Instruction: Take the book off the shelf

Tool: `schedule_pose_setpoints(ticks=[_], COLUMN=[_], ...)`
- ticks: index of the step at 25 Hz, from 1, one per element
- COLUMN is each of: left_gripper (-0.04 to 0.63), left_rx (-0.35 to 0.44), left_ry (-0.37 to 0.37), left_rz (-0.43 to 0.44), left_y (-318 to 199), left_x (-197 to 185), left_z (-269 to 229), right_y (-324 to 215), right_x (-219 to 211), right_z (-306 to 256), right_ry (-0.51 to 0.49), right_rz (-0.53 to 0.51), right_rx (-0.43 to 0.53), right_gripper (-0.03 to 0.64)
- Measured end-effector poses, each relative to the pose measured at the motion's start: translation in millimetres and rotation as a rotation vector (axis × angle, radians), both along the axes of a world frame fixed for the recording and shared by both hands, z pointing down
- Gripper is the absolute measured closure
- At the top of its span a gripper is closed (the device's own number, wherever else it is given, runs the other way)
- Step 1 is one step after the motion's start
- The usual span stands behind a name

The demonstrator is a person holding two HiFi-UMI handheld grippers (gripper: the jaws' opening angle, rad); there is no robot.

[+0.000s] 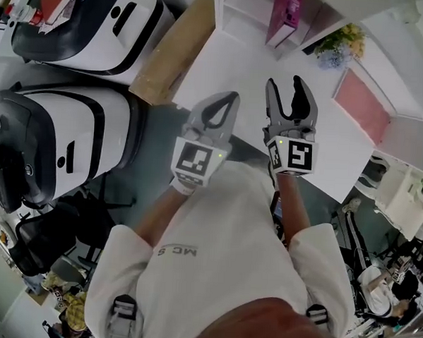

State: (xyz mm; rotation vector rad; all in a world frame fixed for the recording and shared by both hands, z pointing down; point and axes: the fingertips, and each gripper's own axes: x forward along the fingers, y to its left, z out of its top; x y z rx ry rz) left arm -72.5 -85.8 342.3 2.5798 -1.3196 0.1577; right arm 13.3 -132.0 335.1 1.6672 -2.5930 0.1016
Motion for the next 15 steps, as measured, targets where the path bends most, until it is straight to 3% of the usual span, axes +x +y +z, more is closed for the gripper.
schedule_pose_setpoints(ticks=[15], left_gripper=[0.595], left_rx=[-0.048], left_ry=[0.009], left_rz=[-0.003], left_y=[-53.7], left_x=[-17.8], left_z=[30.2], right_y=[-116.0], right_x=[-3.5], right_z=[7.2], right_ry=[-0.004], right_rz=[0.224], right_rx=[0.03], right_gripper=[0.356])
